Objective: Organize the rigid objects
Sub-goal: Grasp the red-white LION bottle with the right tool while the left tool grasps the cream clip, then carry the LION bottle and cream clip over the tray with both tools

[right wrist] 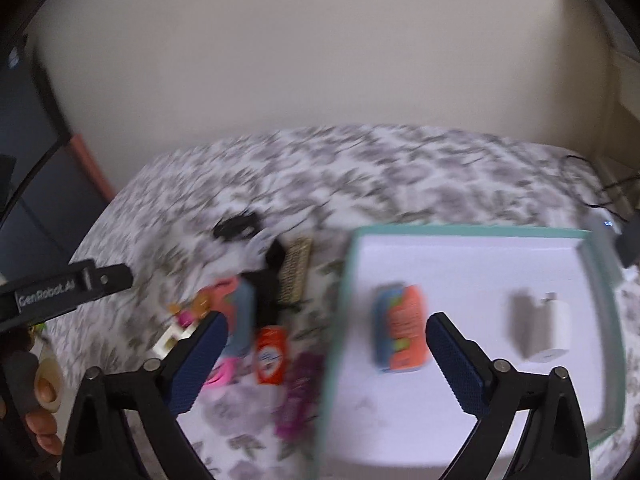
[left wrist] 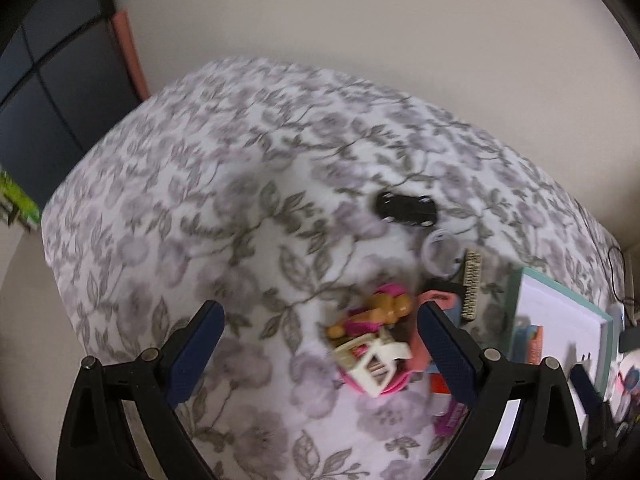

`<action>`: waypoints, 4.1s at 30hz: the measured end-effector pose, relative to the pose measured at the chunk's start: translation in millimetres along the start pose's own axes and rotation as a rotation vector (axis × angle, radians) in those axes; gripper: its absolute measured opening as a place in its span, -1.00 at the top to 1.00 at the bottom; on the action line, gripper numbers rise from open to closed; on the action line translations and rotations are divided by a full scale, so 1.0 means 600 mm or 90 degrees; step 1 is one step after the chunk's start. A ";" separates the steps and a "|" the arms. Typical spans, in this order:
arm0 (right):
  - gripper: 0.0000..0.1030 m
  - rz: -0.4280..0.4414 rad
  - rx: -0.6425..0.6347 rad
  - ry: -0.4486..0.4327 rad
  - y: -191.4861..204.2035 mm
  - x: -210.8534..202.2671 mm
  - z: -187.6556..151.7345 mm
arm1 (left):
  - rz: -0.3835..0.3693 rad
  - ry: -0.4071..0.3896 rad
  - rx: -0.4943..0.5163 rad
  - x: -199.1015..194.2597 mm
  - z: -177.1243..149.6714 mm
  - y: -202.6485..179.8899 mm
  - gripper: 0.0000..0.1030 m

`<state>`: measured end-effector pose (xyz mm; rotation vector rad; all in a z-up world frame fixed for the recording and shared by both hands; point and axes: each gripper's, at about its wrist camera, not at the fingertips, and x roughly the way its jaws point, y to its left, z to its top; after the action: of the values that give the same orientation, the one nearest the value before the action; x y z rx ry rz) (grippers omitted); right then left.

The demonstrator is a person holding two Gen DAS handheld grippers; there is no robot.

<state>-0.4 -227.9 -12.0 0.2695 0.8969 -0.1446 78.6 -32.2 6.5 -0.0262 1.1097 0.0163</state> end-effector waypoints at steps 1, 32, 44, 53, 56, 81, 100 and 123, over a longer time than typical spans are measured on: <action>-0.90 0.008 -0.002 0.010 0.007 0.007 -0.002 | -0.005 0.011 -0.012 0.009 -0.003 0.010 -0.88; 0.14 0.040 -0.033 0.159 0.061 0.125 -0.042 | -0.107 0.166 0.003 0.115 -0.053 -0.005 -0.21; 0.35 0.028 -0.034 0.171 0.060 0.148 -0.048 | -0.137 0.157 0.029 0.108 -0.053 -0.016 0.19; 0.41 0.042 -0.021 0.172 0.055 0.145 -0.049 | -0.141 0.140 0.037 0.096 -0.051 -0.018 0.36; 0.41 0.049 -0.009 0.173 0.050 0.142 -0.048 | -0.148 0.143 0.038 0.095 -0.052 -0.021 0.36; 0.41 0.103 0.045 0.103 0.035 0.070 -0.012 | -0.198 0.048 0.034 0.011 -0.026 -0.020 0.39; 0.41 -0.102 0.160 0.089 -0.143 -0.003 -0.015 | -0.317 0.054 0.117 -0.030 -0.069 -0.148 0.39; 0.41 -0.188 0.242 0.180 -0.258 0.024 -0.066 | -0.275 0.159 0.286 0.038 -0.174 -0.293 0.38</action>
<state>-57.6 -364.6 -73.3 0.5192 1.1867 -0.5654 -0.2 -210.8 -58.0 0.1376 1.3168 -0.6361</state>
